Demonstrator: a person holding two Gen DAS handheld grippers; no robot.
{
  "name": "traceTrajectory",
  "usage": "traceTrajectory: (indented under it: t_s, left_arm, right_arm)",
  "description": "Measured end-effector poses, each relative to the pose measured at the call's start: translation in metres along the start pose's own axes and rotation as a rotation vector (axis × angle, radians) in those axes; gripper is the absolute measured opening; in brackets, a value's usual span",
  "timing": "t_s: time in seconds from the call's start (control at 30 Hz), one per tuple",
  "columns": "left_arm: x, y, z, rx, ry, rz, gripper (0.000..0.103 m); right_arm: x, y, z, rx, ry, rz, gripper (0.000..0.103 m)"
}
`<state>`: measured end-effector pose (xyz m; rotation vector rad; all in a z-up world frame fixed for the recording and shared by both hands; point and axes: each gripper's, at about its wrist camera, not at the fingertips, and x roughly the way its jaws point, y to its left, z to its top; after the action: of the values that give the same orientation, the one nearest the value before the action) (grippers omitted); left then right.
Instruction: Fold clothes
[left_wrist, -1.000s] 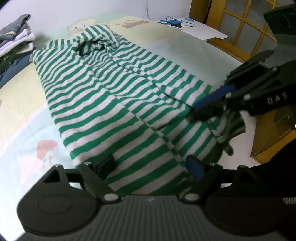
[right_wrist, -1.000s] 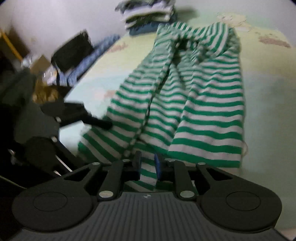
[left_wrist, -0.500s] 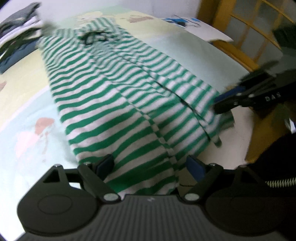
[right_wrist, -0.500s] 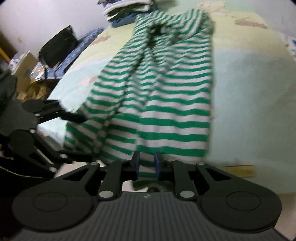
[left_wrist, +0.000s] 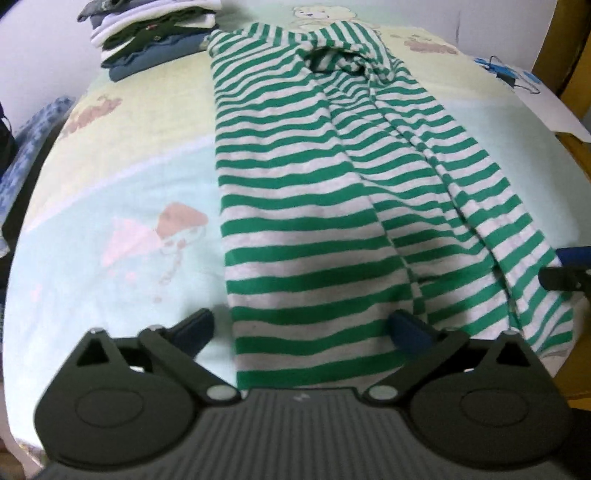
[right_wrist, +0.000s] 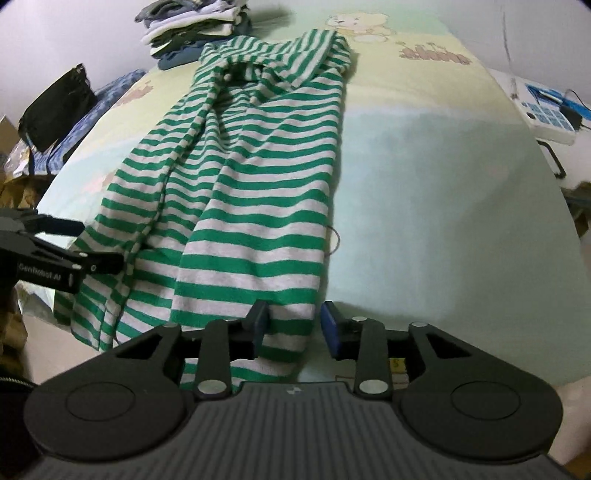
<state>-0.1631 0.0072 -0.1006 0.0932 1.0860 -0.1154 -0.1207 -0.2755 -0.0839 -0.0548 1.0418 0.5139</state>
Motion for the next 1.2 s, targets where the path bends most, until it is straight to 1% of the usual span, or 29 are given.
traceTrajectory:
  t_s: [0.03,0.07,0.1,0.17,0.2,0.33,0.47,0.57,0.67,0.73,0.77,0.87,0.93,1.07,1.2]
  left_arm:
    - [0.001,0.001,0.0,-0.008,0.002,0.001,0.102]
    - [0.001,0.001,0.0,-0.018,0.005,0.0,0.102]
    - [0.001,0.002,0.0,-0.028,0.007,-0.001,0.102]
    - [0.002,0.004,0.0,-0.048,0.011,-0.003,0.102]
    - [0.002,0.004,0.0,-0.059,0.013,-0.005,0.102]
    - [0.003,0.005,-0.001,-0.086,0.015,-0.005,0.102]
    - [0.004,0.006,-0.002,-0.102,0.017,-0.008,0.102]
    - [0.005,0.008,-0.003,-0.115,0.022,-0.015,0.102]
    - [0.005,0.008,-0.003,-0.113,0.021,-0.02,0.102]
    - [0.005,0.008,-0.004,-0.109,0.016,-0.023,0.102]
    - [0.005,0.009,-0.005,-0.106,0.011,-0.025,0.102]
    - [0.003,0.009,-0.009,-0.098,-0.007,-0.036,0.102]
    - [0.001,0.01,-0.012,-0.095,-0.013,-0.054,0.102]
    - [-0.013,0.016,-0.025,-0.083,-0.004,-0.138,0.102]
    - [-0.025,0.024,-0.043,-0.074,0.008,-0.14,0.101]
  right_arm:
    - [0.0,0.002,0.0,-0.016,0.0,0.005,0.043]
    - [0.0,0.003,0.0,-0.03,0.0,0.012,0.048]
    - [0.001,0.005,0.0,-0.04,-0.002,0.023,0.057]
    - [0.002,0.007,-0.002,-0.051,-0.013,0.04,0.064]
    - [0.002,0.008,-0.003,-0.055,-0.019,0.043,0.065]
    - [0.003,0.009,-0.003,-0.062,-0.033,0.056,0.065]
    - [0.002,0.003,-0.002,-0.033,-0.047,0.087,0.065]
    - [0.002,0.002,-0.002,-0.035,-0.047,0.099,0.065]
    - [0.003,0.006,-0.001,-0.065,-0.037,0.085,0.066]
    - [0.004,0.009,-0.001,-0.079,-0.033,0.08,0.068]
    - [0.004,0.008,-0.001,-0.076,-0.034,0.085,0.07]
    - [0.003,0.003,-0.001,-0.056,-0.04,0.105,0.071]
    - [0.003,0.0,-0.001,-0.043,-0.045,0.118,0.07]
    - [0.001,-0.004,-0.002,-0.035,-0.038,0.125,0.069]
    - [-0.004,-0.014,-0.004,-0.004,-0.021,0.149,0.066]
